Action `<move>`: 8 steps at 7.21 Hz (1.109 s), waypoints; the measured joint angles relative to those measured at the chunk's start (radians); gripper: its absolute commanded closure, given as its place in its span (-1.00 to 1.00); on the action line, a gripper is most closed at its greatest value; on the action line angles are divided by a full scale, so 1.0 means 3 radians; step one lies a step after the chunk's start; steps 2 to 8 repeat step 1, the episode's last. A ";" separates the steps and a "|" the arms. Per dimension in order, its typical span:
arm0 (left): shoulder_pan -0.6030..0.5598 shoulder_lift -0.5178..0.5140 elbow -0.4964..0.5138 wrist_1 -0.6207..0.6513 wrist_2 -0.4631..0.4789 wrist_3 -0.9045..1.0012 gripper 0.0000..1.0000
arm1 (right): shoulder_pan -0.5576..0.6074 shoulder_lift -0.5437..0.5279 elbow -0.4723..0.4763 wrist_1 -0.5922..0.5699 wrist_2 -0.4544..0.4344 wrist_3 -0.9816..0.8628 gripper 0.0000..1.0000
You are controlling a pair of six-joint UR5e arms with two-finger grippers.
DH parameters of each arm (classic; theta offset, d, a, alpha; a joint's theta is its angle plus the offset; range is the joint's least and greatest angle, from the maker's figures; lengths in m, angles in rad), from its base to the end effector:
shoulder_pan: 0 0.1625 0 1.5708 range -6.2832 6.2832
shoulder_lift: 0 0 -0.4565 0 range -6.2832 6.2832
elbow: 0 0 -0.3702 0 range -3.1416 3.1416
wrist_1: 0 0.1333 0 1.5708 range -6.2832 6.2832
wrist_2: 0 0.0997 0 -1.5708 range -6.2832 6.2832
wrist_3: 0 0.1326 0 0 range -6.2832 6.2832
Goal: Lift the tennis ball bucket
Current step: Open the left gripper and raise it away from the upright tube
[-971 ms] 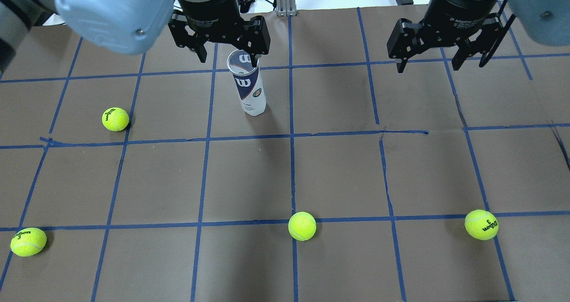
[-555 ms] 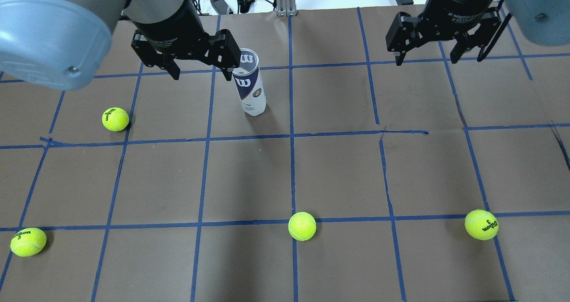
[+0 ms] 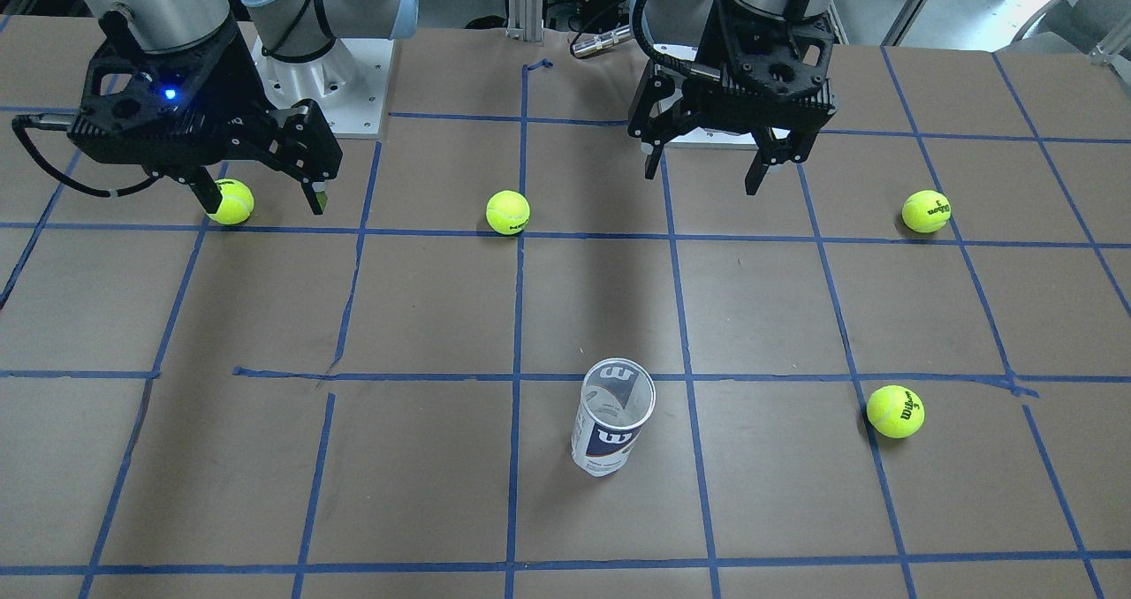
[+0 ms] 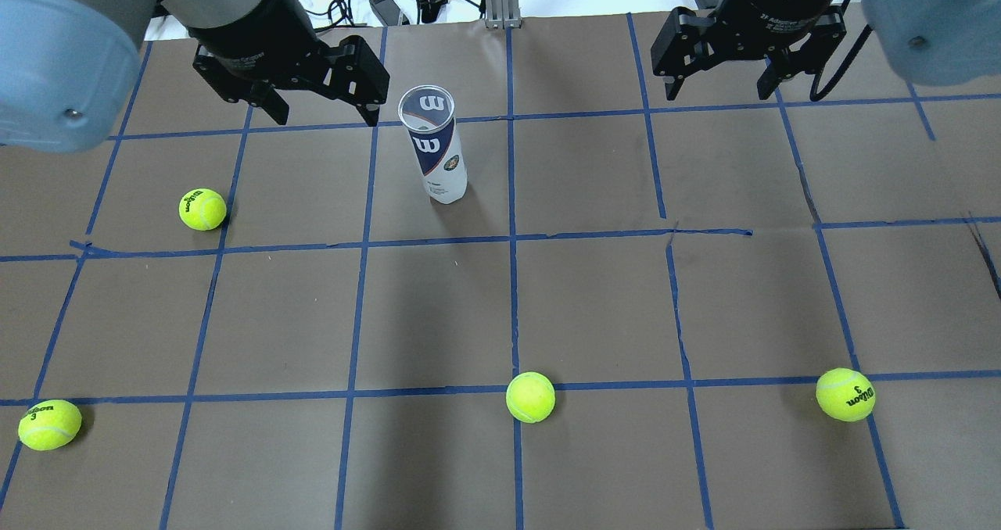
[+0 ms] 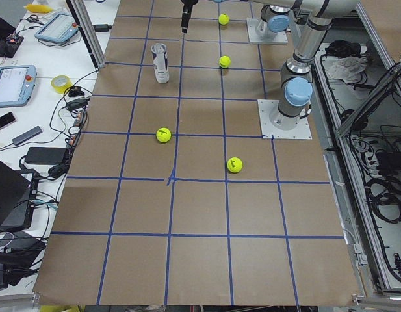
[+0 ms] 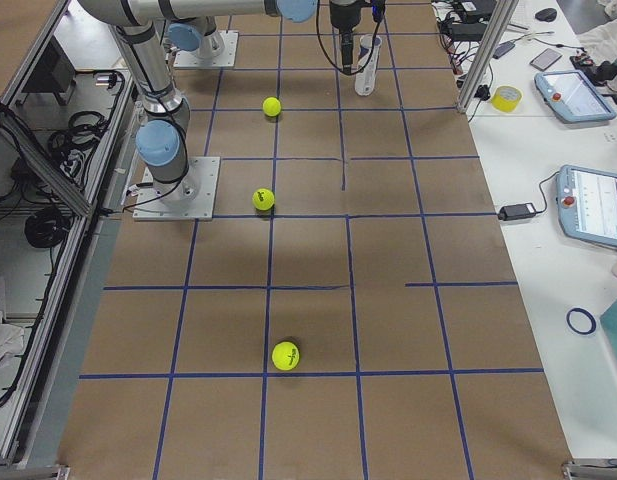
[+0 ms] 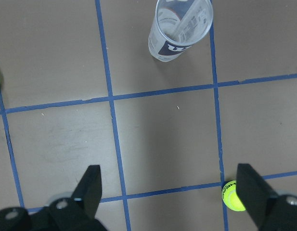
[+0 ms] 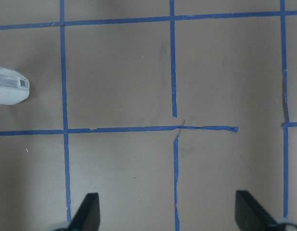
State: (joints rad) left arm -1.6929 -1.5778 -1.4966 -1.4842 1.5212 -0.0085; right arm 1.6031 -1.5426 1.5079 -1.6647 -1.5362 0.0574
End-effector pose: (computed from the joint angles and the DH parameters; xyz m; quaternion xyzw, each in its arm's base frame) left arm -0.1987 -0.4707 0.5282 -0.0585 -0.9950 0.0750 0.0297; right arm 0.1539 -0.4940 0.5130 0.0114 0.9977 -0.0634 0.0201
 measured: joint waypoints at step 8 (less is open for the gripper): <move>0.0003 0.0000 -0.0004 0.0028 0.0002 0.0015 -1.00 | 0.0003 -0.0003 0.0034 -0.0005 0.0007 -0.0006 -1.00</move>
